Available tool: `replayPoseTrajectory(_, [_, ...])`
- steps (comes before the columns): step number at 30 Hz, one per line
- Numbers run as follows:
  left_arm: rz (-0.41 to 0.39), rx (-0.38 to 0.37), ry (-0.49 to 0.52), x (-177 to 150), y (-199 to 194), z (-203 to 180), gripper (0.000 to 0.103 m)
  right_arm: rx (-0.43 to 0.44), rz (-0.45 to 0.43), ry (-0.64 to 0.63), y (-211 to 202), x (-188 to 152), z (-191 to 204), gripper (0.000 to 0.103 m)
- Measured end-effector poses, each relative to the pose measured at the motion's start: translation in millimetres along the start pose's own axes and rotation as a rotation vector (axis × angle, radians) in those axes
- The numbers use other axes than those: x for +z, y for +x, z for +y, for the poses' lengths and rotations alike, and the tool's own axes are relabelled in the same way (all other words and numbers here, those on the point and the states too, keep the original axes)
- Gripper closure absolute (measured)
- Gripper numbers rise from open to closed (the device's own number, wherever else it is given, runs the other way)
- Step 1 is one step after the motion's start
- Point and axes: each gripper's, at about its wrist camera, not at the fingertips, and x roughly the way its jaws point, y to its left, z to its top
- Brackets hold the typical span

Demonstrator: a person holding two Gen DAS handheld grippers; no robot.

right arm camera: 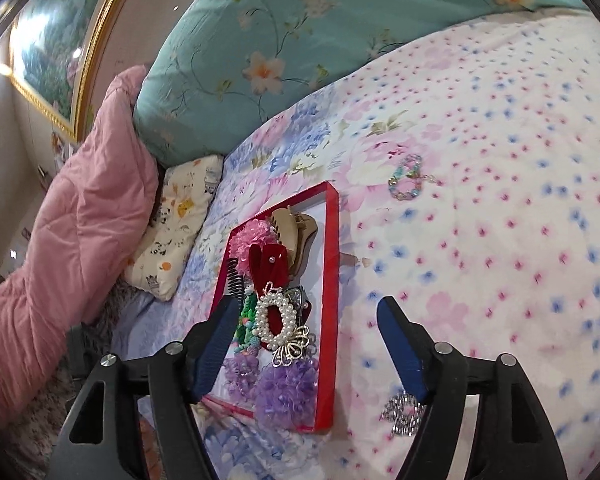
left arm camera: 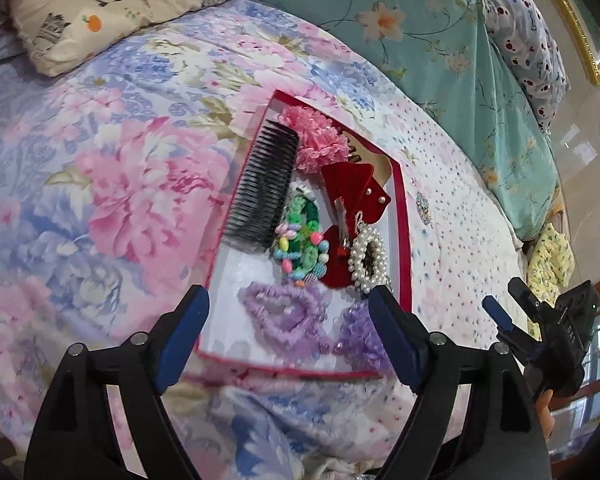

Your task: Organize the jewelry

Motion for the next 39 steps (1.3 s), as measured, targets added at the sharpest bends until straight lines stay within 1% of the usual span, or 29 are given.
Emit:
replayPoseTrajectory(2, [0.005, 0.017, 0.01, -5, -7, -1, 0.02, 0.01, 0.009, 0.002, -2, -6, 2, 0.027])
replayPoseTrajectory(4, [0.009, 0.053, 0.039, -11, -13, -4, 0.02, 0.004, 0.031, -0.029, -2, -13, 9, 0.027])
replayPoseTrajectory(7, [0.012, 0.118, 0.096, -21, -22, -11, 0.02, -0.016, 0.066, -0.126, -5, -25, 28, 0.027])
replayPoseTrajectory(13, [-0.003, 0.187, 0.18, -35, -43, -24, 0.018, -0.072, 0.096, -0.312, -16, -42, 65, 0.019])
replayPoseTrajectory(18, [-0.047, 0.251, 0.257, -36, -65, -37, 0.018, -0.103, 0.1, -0.436, -31, -47, 94, 0.011])
replayPoseTrajectory(21, [-0.076, 0.275, 0.285, -33, -78, -43, 0.016, -0.113, 0.093, -0.501, -43, -48, 111, 0.009])
replayPoseTrajectory(23, [-0.099, 0.285, 0.302, -30, -86, -47, 0.012, -0.107, 0.084, -0.518, -49, -46, 120, 0.006])
replayPoseTrajectory(25, [-0.122, 0.298, 0.314, -29, -91, -49, 0.006, -0.095, 0.067, -0.527, -55, -43, 127, 0.002])
replayPoseTrajectory(26, [-0.133, 0.307, 0.317, -29, -91, -50, 0.0, -0.093, 0.052, -0.533, -57, -43, 130, 0.0])
replayPoseTrajectory(27, [-0.143, 0.313, 0.317, -30, -90, -49, 0.0, -0.093, 0.039, -0.541, -57, -44, 131, 0.0])
replayPoseTrajectory(29, [-0.136, 0.316, 0.311, -31, -84, -46, 0.0, -0.1, 0.039, -0.545, -51, -46, 130, 0.0])
replayPoseTrajectory(34, [-0.102, 0.331, 0.287, -36, -60, -37, 0.0, -0.126, 0.109, -0.5, -17, -58, 111, 0.0])
replayPoseTrajectory(39, [-0.092, 0.361, 0.278, -43, -42, -32, 0.0, -0.147, 0.121, -0.489, 6, -70, 98, 0.0])
